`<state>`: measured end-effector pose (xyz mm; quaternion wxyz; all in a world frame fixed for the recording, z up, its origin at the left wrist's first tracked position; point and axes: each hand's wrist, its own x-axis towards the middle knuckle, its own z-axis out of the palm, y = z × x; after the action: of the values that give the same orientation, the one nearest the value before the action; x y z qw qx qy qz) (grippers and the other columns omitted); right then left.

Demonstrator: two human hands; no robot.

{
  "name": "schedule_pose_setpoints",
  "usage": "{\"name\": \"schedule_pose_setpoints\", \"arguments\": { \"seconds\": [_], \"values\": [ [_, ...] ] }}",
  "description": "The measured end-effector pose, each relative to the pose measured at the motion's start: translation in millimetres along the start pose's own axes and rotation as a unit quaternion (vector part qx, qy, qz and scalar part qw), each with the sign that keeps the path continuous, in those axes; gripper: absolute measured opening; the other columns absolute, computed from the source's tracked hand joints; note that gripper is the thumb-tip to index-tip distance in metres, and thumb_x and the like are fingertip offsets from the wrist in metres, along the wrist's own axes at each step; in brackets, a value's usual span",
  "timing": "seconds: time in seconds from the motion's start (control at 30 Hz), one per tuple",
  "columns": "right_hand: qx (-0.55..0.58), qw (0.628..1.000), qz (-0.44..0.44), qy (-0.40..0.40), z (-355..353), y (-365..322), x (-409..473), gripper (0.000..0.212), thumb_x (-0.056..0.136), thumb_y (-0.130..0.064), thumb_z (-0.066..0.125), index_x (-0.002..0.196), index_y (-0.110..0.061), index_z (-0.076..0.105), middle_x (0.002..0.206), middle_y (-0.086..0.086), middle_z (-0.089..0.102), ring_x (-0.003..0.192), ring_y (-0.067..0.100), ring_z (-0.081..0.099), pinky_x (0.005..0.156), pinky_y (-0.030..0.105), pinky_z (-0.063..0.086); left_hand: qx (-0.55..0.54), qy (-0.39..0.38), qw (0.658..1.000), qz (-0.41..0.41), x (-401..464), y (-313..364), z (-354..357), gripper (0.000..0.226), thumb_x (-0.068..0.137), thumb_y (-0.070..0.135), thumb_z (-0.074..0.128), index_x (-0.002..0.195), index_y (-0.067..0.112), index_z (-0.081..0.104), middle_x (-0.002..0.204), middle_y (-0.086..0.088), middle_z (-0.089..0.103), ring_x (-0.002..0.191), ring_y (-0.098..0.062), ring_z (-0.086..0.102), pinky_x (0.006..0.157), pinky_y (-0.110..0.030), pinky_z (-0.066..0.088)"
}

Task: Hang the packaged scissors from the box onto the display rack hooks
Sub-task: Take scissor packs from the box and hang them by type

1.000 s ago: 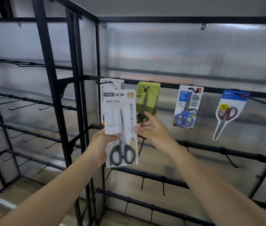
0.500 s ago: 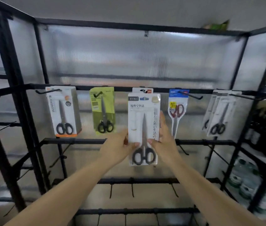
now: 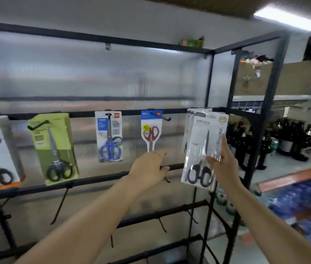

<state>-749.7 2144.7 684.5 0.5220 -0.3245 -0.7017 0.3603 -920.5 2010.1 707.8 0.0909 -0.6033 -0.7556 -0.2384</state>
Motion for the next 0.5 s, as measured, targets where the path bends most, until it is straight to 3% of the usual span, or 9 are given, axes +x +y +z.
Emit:
{"name": "schedule_pose_setpoints", "arguments": {
  "seconds": [0.07,0.17,0.27,0.4,0.47,0.5],
  "values": [
    [-0.001,1.0,0.003,0.017,-21.2,7.2,7.6,0.083,0.086,0.006,0.055,0.147,-0.033,0.015,0.136,-0.01,0.045,0.096,0.004,0.062,0.065,0.008,0.051,-0.002,-0.006,1.0,0.019,7.9,11.7,6.2,0.052,0.093,0.036,0.053,0.14,0.021,0.037,0.139,0.001,0.047,0.121,-0.018,0.048,0.095,-0.032,0.04],
    [-0.03,0.999,0.023,0.032,-45.4,15.8,22.1,0.08,0.085,0.009,0.053,0.146,-0.032,0.023,0.116,-0.031,0.041,0.096,-0.005,0.055,0.077,0.028,0.053,0.004,-0.012,0.999,0.034,18.2,26.0,14.8,0.05,0.092,0.034,0.054,0.138,0.02,0.039,0.137,0.0,0.048,0.12,-0.019,0.048,0.095,-0.032,0.04],
    [-0.02,0.999,0.033,0.025,-58.6,21.0,36.2,0.08,0.085,0.01,0.051,0.146,-0.034,0.024,0.134,-0.023,0.035,0.091,-0.001,0.061,0.072,0.024,0.054,0.01,-0.019,0.999,0.045,27.7,37.5,21.7,0.05,0.092,0.033,0.053,0.138,0.02,0.039,0.139,0.0,0.047,0.123,-0.019,0.046,0.097,-0.03,0.038],
    [-0.031,0.998,0.051,0.01,-64.5,25.7,57.9,0.078,0.086,0.009,0.051,0.146,-0.033,0.023,0.148,-0.008,0.034,0.099,0.025,0.063,0.083,0.037,0.053,0.021,-0.027,0.998,0.049,41.0,48.8,29.2,0.051,0.093,0.033,0.052,0.14,0.019,0.038,0.143,0.001,0.043,0.128,-0.019,0.043,0.101,-0.034,0.037],
    [-0.038,0.997,0.067,0.007,-65.3,30.8,67.1,0.076,0.087,0.008,0.049,0.145,-0.034,0.025,0.135,-0.015,0.046,0.069,0.015,0.066,0.066,0.031,0.056,0.024,-0.031,0.998,0.047,47.7,52.9,32.8,0.049,0.093,0.032,0.052,0.139,0.019,0.039,0.141,0.0,0.045,0.126,-0.02,0.044,0.101,-0.036,0.038],
    [-0.041,0.996,0.073,0.007,-65.9,35.0,70.8,0.075,0.087,0.009,0.047,0.145,-0.035,0.026,0.116,-0.02,0.052,0.047,0.005,0.055,0.052,0.022,0.05,0.024,-0.033,0.998,0.046,50.5,54.2,34.9,0.048,0.093,0.032,0.052,0.138,0.019,0.04,0.139,-0.001,0.047,0.125,-0.02,0.045,0.1,-0.036,0.04]
  ]
}}
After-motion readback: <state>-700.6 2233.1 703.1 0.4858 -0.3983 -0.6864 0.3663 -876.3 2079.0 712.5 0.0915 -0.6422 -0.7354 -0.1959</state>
